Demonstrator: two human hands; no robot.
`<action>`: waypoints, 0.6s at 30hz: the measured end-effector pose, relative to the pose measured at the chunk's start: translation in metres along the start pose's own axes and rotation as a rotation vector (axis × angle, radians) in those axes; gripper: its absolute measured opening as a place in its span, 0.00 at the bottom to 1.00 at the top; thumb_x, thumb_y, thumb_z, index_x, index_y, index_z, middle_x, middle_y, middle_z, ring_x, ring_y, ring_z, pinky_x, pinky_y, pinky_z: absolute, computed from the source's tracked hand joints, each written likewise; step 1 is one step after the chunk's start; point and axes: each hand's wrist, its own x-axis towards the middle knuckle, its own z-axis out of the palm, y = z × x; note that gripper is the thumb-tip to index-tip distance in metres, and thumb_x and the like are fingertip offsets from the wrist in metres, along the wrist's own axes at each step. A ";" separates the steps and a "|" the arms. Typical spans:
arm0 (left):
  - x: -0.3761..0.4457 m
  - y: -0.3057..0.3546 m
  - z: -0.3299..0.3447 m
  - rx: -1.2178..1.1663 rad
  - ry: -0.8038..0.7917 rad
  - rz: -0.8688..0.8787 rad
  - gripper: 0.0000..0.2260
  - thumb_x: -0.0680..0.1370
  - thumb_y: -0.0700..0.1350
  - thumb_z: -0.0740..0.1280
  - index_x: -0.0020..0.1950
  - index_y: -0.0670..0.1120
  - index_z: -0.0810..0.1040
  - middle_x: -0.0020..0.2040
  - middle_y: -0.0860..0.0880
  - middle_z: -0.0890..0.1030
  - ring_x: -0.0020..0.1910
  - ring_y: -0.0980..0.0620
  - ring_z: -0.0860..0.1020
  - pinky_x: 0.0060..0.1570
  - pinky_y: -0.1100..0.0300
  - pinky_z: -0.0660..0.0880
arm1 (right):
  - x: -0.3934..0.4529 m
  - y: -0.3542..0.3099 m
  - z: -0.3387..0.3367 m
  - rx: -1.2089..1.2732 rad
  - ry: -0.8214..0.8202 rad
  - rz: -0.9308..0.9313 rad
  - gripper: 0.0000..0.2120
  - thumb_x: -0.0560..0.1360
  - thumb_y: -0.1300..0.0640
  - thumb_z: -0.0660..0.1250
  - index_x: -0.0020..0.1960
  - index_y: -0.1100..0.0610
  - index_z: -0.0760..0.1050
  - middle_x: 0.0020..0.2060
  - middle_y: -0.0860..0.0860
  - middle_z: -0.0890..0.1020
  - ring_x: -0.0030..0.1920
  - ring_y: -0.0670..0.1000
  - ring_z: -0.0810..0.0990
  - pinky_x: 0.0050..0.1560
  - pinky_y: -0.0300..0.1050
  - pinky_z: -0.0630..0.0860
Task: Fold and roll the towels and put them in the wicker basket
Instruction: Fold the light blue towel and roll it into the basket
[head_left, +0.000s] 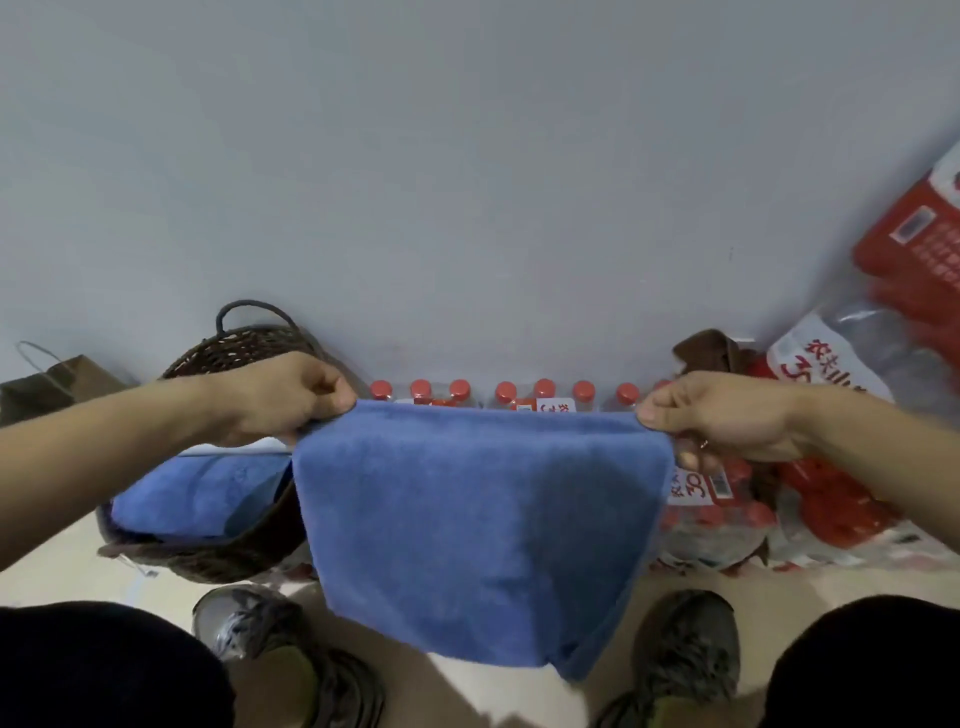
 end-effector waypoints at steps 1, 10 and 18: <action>0.008 -0.005 0.009 0.016 0.051 -0.020 0.09 0.81 0.39 0.64 0.42 0.37 0.79 0.34 0.45 0.77 0.31 0.51 0.75 0.26 0.63 0.74 | 0.006 0.004 0.003 -0.055 0.038 0.041 0.19 0.84 0.59 0.57 0.36 0.57 0.75 0.25 0.53 0.73 0.23 0.47 0.70 0.23 0.37 0.66; 0.112 -0.017 0.036 0.470 0.179 0.018 0.06 0.77 0.37 0.65 0.48 0.43 0.82 0.50 0.41 0.84 0.44 0.44 0.80 0.46 0.58 0.75 | 0.134 0.018 0.017 0.220 0.497 0.204 0.07 0.82 0.64 0.57 0.51 0.61 0.74 0.43 0.63 0.78 0.30 0.57 0.84 0.20 0.38 0.73; 0.173 -0.049 0.060 0.520 0.369 -0.055 0.05 0.76 0.37 0.67 0.49 0.41 0.82 0.51 0.37 0.82 0.53 0.36 0.80 0.53 0.49 0.76 | 0.203 0.053 0.008 0.133 0.800 0.140 0.11 0.78 0.55 0.69 0.39 0.58 0.75 0.26 0.58 0.81 0.19 0.50 0.77 0.23 0.42 0.76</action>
